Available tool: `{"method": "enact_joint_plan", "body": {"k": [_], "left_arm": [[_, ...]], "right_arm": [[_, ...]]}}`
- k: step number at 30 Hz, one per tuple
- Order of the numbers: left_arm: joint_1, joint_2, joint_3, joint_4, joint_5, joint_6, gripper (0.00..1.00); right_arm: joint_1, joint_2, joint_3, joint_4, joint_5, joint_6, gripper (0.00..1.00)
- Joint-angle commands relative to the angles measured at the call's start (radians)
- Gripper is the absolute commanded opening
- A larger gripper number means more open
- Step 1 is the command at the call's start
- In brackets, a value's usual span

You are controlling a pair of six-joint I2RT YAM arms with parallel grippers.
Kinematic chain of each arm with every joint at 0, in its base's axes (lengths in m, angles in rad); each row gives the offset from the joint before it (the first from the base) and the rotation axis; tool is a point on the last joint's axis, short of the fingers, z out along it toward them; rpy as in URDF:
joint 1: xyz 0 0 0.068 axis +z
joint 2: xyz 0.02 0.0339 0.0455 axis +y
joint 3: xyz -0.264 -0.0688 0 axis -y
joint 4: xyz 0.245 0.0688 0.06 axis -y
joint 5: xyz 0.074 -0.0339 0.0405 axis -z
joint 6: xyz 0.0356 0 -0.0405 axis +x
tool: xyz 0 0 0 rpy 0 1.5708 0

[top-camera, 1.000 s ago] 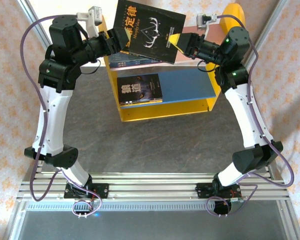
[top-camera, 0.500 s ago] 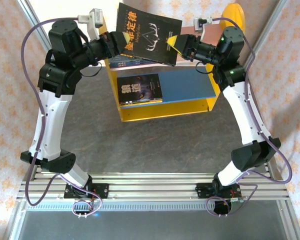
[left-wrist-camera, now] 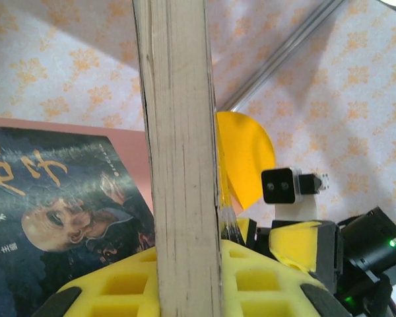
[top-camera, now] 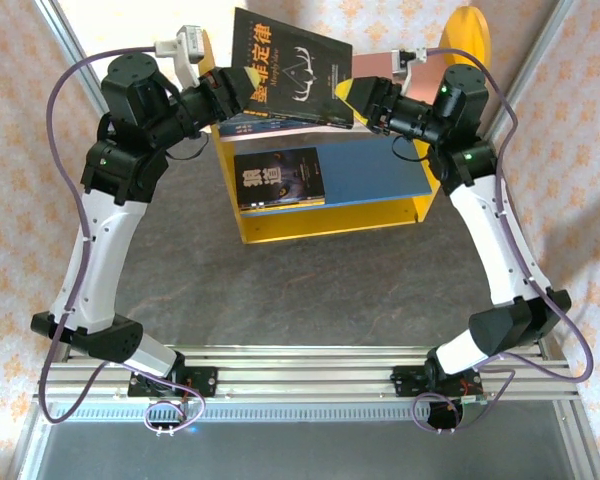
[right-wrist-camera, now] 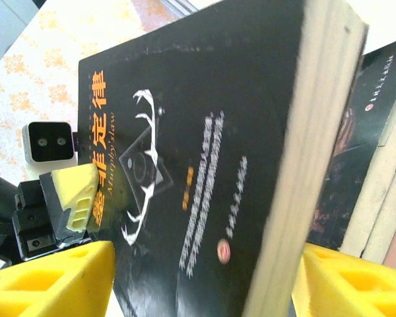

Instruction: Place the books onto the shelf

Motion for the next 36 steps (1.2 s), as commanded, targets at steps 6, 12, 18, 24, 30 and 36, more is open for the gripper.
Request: {"method": "enact_joint_plan", "body": {"k": [6,12,18,24,30,36], "left_arm": [[0.002,-0.046,-0.037,0.203,-0.059,-0.038,0.0],[0.001,-0.075,-0.134,0.311,-0.095,-0.075,0.0],[-0.004,-0.07,-0.146,0.339,-0.095,-0.082,0.0],[-0.011,-0.067,-0.167,0.36,-0.104,-0.085,0.0],[-0.015,-0.062,-0.184,0.369,-0.117,-0.089,0.0],[-0.015,-0.062,-0.182,0.342,-0.142,-0.067,0.26]], "right_arm": [[0.01,-0.041,-0.01,0.014,0.021,-0.011,0.66],[0.014,-0.027,0.012,0.018,0.016,-0.004,0.59],[0.014,0.015,0.096,-0.011,0.004,-0.005,0.49],[0.014,0.059,0.189,-0.055,-0.003,-0.018,0.38],[0.013,0.105,0.29,-0.123,-0.011,-0.047,0.12],[0.009,0.123,0.329,-0.149,-0.016,-0.063,0.05]]}}
